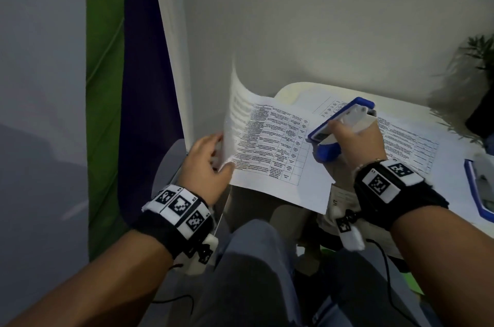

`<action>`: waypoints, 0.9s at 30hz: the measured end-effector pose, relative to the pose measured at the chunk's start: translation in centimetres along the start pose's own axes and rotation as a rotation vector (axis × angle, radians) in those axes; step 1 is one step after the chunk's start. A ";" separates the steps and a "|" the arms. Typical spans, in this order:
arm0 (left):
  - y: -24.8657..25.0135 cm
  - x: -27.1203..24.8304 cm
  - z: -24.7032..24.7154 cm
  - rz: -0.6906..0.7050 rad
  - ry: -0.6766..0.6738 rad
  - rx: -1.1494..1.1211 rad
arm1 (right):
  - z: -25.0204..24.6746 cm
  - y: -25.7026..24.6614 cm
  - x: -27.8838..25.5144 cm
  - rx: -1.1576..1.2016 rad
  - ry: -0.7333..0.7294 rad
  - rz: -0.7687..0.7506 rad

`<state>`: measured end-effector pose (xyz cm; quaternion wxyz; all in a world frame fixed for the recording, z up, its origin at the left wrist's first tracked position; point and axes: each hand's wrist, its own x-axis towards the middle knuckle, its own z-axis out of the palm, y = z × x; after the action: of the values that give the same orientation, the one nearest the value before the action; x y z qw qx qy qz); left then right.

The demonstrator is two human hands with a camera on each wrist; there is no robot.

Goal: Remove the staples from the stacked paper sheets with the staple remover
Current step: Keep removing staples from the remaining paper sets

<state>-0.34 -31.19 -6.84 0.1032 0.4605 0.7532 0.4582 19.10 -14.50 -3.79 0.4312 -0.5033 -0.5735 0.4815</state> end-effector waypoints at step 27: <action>-5.0 6.0 -15.0 -0.347 0.572 0.456 | -0.1 0.8 -1.3 0.269 0.115 0.010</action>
<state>-15.30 -36.21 -0.77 -0.1396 0.1915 0.9005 0.3647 19.49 -15.79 -4.62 0.5245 -0.4708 -0.4756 0.5264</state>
